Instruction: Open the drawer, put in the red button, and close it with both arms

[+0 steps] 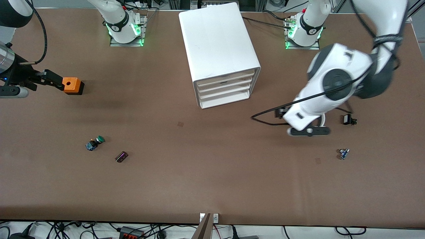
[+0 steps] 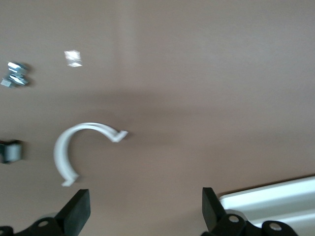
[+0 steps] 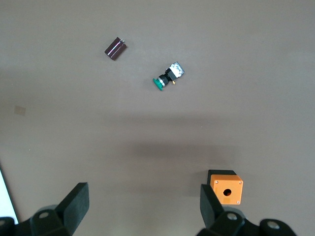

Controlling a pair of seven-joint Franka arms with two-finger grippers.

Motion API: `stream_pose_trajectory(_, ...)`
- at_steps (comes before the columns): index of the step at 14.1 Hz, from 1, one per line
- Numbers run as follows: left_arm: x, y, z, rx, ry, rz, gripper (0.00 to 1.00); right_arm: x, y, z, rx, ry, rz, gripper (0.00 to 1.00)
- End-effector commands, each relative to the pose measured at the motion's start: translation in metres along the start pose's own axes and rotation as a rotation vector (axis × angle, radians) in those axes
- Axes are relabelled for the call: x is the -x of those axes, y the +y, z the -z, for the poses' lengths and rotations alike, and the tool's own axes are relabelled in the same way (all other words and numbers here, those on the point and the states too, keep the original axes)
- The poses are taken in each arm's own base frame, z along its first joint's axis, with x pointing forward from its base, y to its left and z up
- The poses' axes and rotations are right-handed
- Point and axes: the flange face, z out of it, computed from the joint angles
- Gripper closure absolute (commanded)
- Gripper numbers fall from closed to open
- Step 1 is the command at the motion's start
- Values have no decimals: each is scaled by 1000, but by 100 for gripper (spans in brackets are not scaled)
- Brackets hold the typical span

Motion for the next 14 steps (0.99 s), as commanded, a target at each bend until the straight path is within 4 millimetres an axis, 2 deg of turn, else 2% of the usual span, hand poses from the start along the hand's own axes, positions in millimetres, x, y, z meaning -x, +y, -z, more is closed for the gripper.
stream_pose_trajectory(1, 32, -26, 56, -54, 45, -119, 0, 3, -11, 1, 20, 15, 24, 0)
stream_pose_trajectory(3, 45, -66, 80, -6, 37, -90, 0, 3, -14, 0, 23, 15, 29, 0)
stream_pose_trajectory(6, 65, -120, 90, 50, 57, -161, 0, 3, -11, 2, 23, 19, 23, 0)
stream_pose_trajectory(8, 83, -140, 99, 46, 92, -181, 0, 3, -11, 3, 21, 25, 23, 0)
stream_pose_trajectory(11, 102, -154, 107, 41, 170, -139, 0, 3, -7, 4, 21, 27, 17, 0)
stream_pose_trajectory(14, 99, -162, 106, 42, 166, -126, 0, 4, -4, 6, 21, 29, 23, 0)
